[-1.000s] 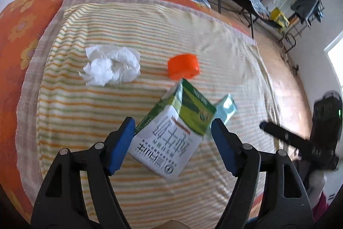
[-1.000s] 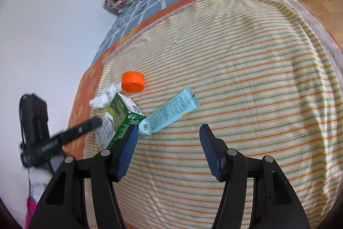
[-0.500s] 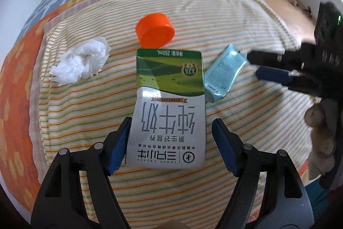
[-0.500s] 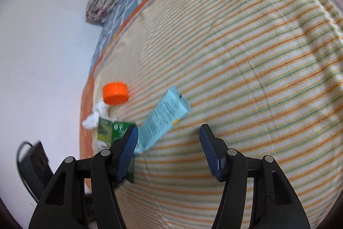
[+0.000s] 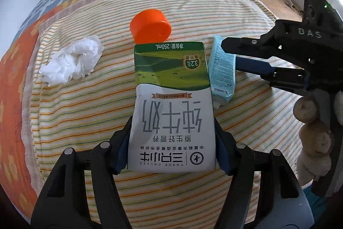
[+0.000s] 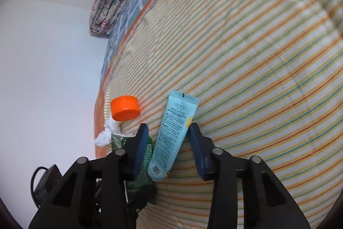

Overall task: Collect trash
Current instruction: 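Grasp the white-green milk carton with the left tool while the right tool grasps the light-blue tube, then carry carton and tube over the blue basket and open both tools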

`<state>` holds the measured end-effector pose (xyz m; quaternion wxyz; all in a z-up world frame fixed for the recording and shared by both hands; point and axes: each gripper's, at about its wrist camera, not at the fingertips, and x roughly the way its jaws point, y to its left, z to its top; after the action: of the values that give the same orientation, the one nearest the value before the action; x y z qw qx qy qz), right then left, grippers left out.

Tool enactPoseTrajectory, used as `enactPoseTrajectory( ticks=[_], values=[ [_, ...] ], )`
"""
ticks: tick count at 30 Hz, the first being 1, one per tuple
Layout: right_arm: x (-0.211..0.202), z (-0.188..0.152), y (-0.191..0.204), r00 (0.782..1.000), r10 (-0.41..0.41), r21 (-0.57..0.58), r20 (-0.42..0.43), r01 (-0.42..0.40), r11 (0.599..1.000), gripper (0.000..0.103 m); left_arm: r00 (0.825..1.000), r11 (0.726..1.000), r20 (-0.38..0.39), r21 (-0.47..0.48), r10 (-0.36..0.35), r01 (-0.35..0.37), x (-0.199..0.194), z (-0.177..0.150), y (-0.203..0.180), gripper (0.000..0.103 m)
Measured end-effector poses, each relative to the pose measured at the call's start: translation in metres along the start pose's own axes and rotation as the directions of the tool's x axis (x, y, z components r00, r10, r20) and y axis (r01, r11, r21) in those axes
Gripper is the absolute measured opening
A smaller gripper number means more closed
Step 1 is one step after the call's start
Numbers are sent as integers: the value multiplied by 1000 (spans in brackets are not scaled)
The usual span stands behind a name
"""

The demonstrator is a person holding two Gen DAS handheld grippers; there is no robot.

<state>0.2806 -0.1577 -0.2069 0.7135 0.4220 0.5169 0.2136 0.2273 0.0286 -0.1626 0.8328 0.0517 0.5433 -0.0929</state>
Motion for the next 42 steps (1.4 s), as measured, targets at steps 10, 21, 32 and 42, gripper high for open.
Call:
enactPoseTrajectory(
  ticks=[10,21,32,42],
  values=[
    [10,-5,-1,999,25,16,-40,-24,1000,12,1000,1000,6,-1,-5,5,0,0,-1,67],
    [0,-12,28,999,-12,-123,-37,8,992,6,1000,1000,6,-19,-20,20,-10,-8,-2,66],
    [-38,-23,44,998,-69,-273,13,70,960,6,998,997,53,-71,-32,36,-49,-29,7,66],
    [-77,-51,70,997,-72,-412,37,81,907,6,994,995,107,-91,-38,48,-92,-52,9,66]
  ],
)
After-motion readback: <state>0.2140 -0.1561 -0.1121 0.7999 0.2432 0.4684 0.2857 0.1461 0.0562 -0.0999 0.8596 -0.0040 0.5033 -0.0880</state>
